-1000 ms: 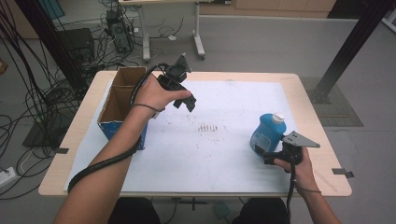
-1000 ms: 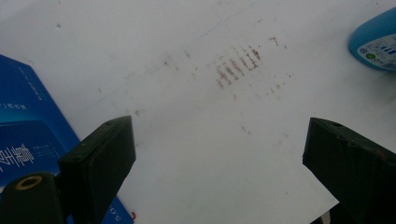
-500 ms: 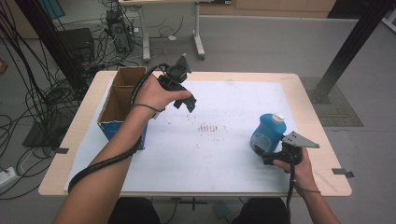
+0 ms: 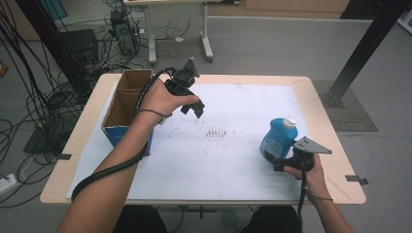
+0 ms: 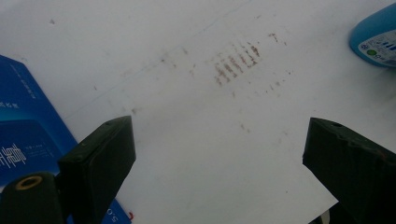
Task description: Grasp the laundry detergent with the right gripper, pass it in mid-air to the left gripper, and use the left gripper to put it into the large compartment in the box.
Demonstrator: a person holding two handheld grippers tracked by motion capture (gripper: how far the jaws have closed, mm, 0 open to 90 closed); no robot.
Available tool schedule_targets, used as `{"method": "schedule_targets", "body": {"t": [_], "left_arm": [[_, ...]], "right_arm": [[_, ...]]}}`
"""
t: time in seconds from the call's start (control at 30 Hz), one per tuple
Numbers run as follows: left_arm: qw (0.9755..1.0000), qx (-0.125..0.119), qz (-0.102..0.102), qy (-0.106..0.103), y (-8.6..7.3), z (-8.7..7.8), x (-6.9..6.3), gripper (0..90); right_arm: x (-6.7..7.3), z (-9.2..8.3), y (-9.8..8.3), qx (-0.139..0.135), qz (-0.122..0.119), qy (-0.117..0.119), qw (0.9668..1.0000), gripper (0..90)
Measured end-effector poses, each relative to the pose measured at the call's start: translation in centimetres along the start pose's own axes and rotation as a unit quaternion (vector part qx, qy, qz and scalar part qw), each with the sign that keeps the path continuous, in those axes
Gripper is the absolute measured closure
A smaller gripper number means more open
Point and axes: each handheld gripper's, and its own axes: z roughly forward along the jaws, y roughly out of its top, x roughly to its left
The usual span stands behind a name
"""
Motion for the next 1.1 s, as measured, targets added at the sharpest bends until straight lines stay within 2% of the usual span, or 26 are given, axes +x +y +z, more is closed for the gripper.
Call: {"method": "schedule_targets", "body": {"t": [0.43, 0.93, 1.1], "left_arm": [[1.0000, 0.002, 0.000, -0.001, 0.02, 0.15, 0.12, 9.7], [1.0000, 0.002, 0.000, -0.004, 0.08, 0.45, 0.05, 9.8], [1.0000, 0.003, 0.001, -0.003, 0.18, 0.43, -0.02, 9.8]], "right_arm": [[0.01, 0.18, -0.02, -0.004, 0.001, -0.001, 1.0000, 3.0], [0.06, 0.39, -0.17, -0.007, 0.006, -0.004, 0.9999, 14.2], [0.10, 0.37, -0.08, -0.010, 0.001, -0.002, 1.0000, 21.3]]}}
